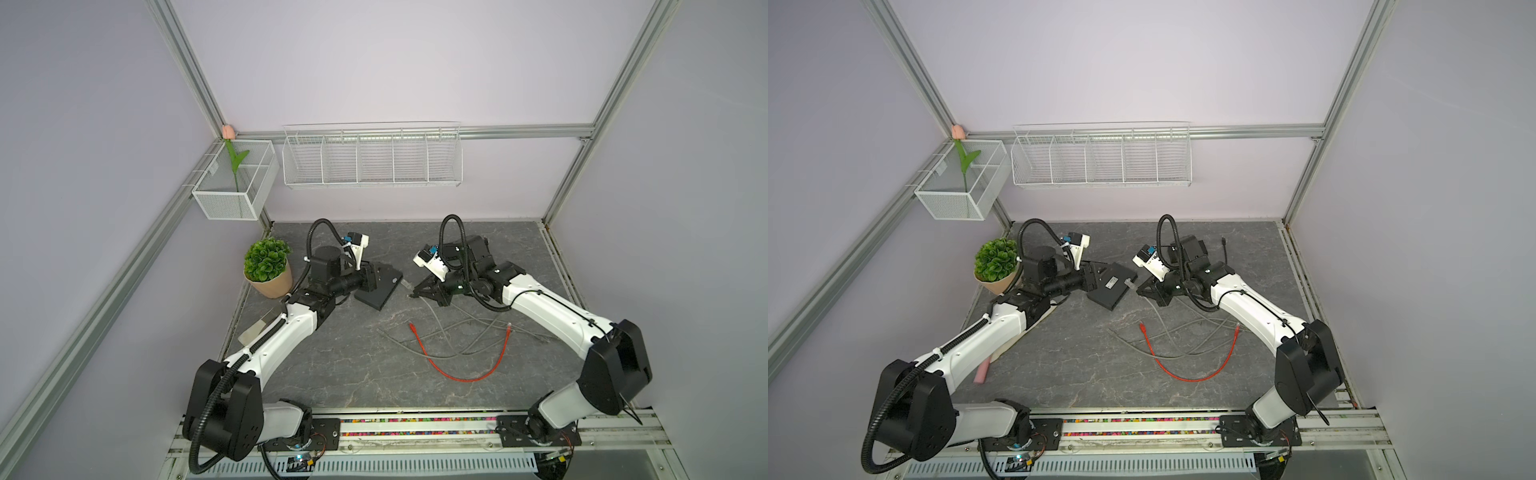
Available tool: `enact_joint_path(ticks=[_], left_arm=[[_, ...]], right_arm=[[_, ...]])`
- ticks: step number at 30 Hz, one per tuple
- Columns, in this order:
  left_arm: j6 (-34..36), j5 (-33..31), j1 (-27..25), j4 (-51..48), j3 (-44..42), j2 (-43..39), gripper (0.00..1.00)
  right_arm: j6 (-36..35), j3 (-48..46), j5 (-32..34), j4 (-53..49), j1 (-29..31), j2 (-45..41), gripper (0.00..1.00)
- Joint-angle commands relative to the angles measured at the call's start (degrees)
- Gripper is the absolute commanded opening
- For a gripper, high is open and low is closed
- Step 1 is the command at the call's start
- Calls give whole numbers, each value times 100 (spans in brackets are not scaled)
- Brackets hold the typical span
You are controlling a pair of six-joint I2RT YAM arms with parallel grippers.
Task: Insert the plug into the switch port
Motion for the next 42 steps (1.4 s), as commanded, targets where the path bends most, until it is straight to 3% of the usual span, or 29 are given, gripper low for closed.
enact_joint_path(ticks=[1,20,32,42], left_arm=[[5,231,-87,238,-176,-99,47],[23,412,-266,-214,-486,-1088,46],[-3,465,-522,-182,-489,-1095,45],[-70,490,-532,-47,-469,-1079,27]], right_arm=[[-13,39,-1159,38,-22,14,7],[-115,329,-1236,-369,-21,30,7],[-66,515,-1231,-396,34,101,7],[-132,605,-1174,-494,137,197,7]])
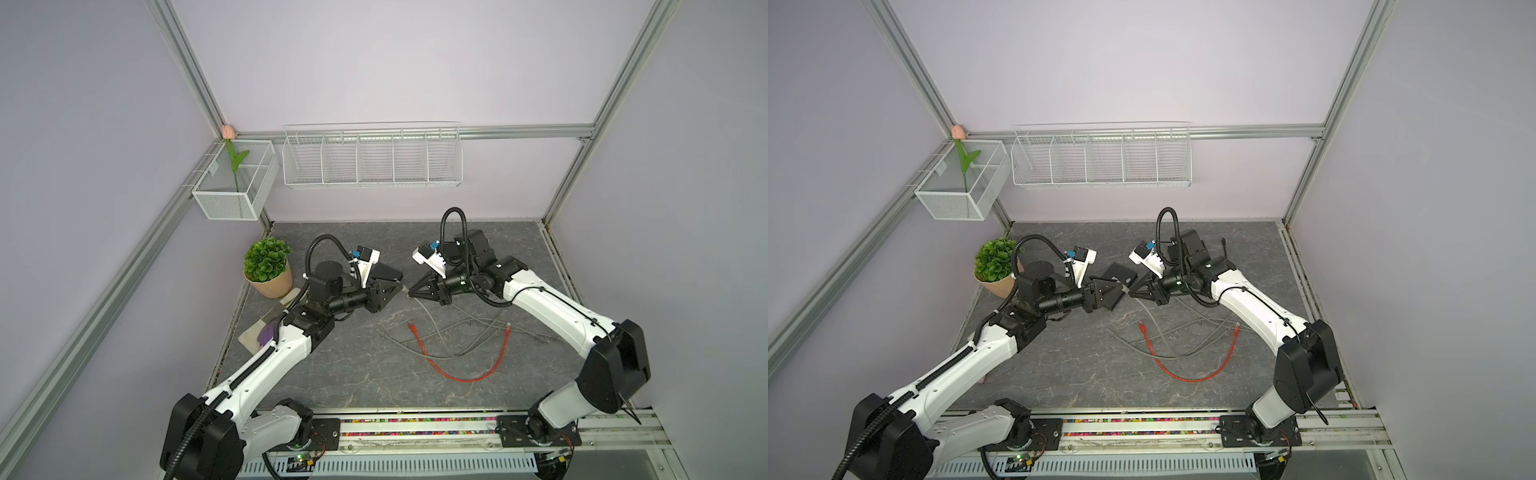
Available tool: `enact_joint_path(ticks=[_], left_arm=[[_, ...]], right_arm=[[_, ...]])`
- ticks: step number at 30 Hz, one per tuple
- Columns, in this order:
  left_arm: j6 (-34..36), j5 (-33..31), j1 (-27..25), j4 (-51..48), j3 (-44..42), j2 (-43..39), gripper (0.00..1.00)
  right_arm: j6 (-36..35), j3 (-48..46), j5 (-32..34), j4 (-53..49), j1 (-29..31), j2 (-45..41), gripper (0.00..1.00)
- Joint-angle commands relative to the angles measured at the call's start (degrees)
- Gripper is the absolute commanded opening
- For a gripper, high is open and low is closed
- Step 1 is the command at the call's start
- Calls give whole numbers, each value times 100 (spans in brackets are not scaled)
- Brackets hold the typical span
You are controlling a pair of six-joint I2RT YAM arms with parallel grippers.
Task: Insert the plug into the switch port
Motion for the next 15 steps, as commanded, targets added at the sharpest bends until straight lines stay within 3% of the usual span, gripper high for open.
enact_joint_path(ticks=[1,15], left_arm=[[-44,53,-14,117,33,7,25],[-177,211,-14,372,-17,63,0]], right_arm=[[-145,125,-137,-154,72,91,7],[-216,176,594,-374,217,-34,14]])
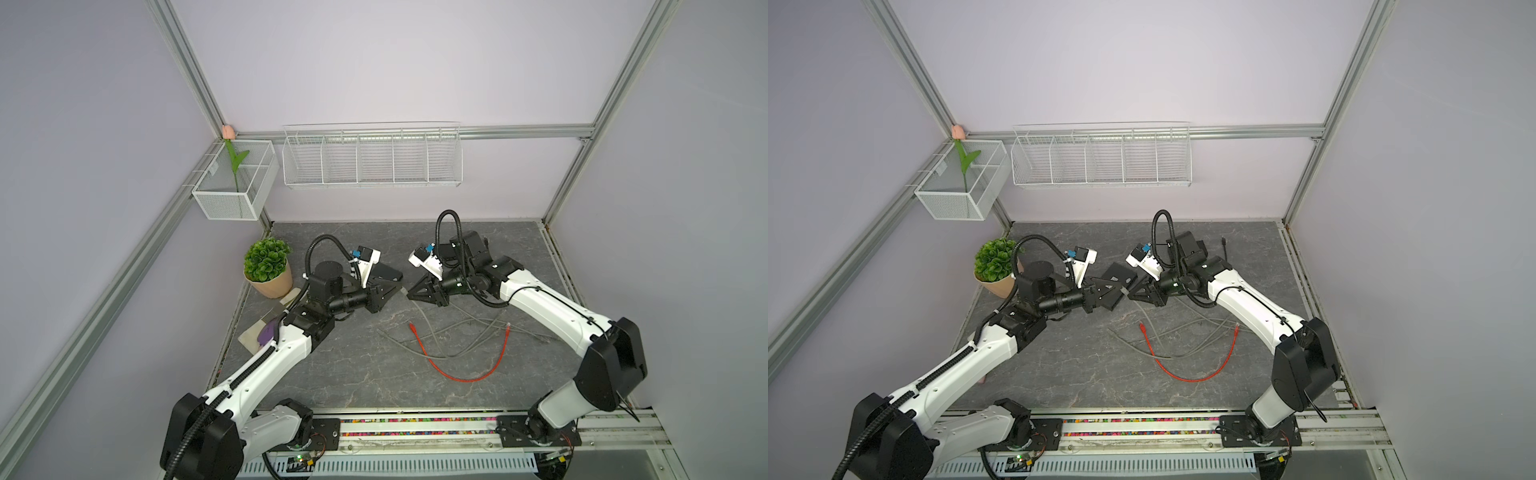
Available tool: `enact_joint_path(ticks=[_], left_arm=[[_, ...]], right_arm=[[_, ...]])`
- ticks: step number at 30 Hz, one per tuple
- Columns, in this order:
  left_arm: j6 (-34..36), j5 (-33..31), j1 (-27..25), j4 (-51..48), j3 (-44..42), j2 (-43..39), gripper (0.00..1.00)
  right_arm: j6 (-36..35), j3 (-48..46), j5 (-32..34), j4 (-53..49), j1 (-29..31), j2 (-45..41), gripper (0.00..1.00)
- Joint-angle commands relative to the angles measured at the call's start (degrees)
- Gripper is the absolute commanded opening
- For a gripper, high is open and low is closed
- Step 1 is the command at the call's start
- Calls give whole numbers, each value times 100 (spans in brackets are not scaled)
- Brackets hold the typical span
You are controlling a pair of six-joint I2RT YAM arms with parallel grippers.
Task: Insert the plug into the switch port
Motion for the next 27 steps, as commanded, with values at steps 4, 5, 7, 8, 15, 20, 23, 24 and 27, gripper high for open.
enact_joint_path(ticks=[4,5,7,8,15,20,23,24,27], left_arm=[[-69,-38,-8,229,-21,-3,0],[-57,-108,-8,178,-8,-30,0],[-22,-309,-9,11,29,-79,0],[-17,-423,-12,-76,60,-90,0],[-111,-932,-16,-443,246,-46,0],[-226,-1048,-16,-438,251,-47,0],[-254,-1068,-21,-479,273,-56,0],[-255,-1085,-17,-509,284,-77,0],[-254,-1115,-19,-561,278,-115,0]], right_arm=[[-198,166,400,-296,100,-122,34],[-188,139,562,-314,112,-188,38],[-137,-30,1063,-215,186,-450,46],[-150,-152,1317,-119,276,-654,48],[-449,-167,3648,-140,1299,-964,48],[-549,218,4648,-300,1624,-497,39],[-567,285,5036,-139,1688,-387,38],[-616,287,5095,-61,1695,-357,38],[-669,452,5106,-116,1718,-184,39]])
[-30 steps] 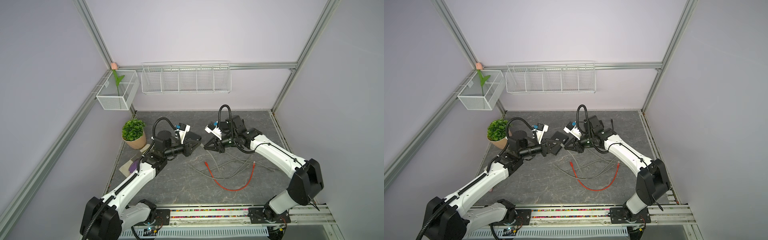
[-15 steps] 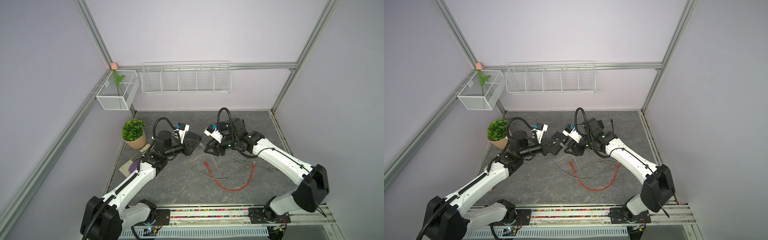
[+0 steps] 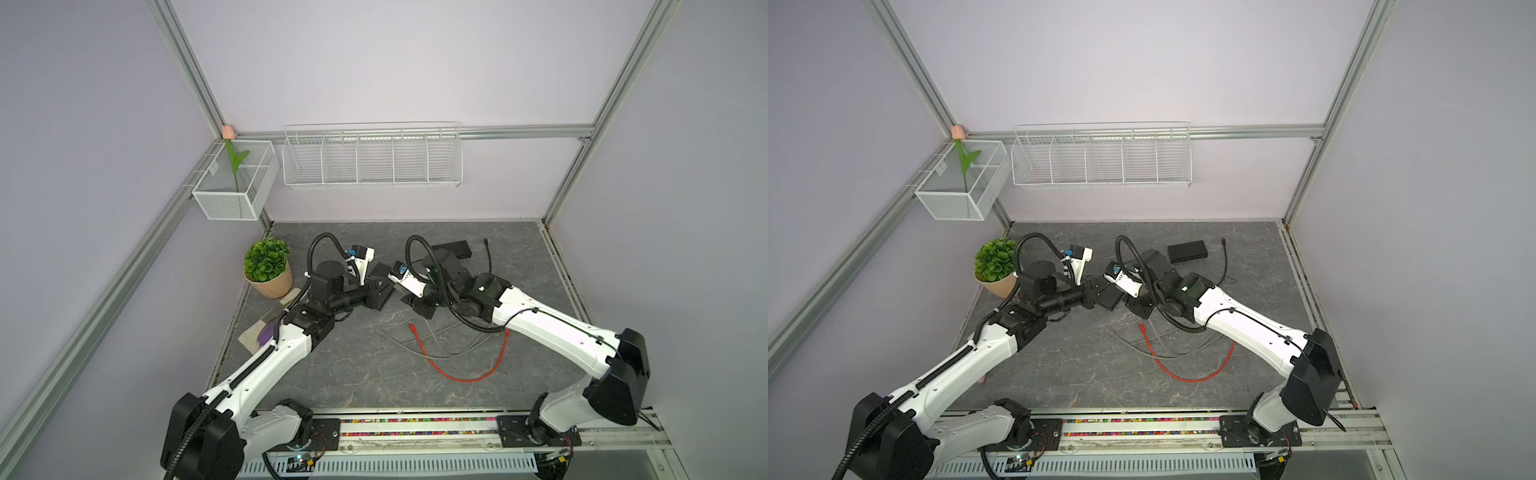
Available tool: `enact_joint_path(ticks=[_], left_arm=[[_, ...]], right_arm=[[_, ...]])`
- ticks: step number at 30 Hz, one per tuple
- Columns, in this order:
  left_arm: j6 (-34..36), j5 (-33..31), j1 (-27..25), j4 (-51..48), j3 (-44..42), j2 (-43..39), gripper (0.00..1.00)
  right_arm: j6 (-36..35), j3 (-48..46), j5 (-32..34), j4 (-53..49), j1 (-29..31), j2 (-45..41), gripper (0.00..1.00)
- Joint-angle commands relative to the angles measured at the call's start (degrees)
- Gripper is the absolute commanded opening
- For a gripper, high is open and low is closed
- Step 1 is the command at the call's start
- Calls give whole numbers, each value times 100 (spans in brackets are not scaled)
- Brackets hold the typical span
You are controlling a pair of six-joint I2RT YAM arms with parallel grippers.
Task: Insert the plug into the switch port
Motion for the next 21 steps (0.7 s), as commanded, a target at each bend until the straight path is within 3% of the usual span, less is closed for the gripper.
enact_joint_path(ticks=[1,13,21], left_arm=[[-69,-124,-16,-123,201,-141,0],[-36,-164,-18,-284,205,-269,0],[-33,-167,-17,-292,190,-257,0]], right_arm=[[-221,305,347,37,69,152,38],[-249,497,223,336,160,470,31],[-215,401,213,512,174,421,8]])
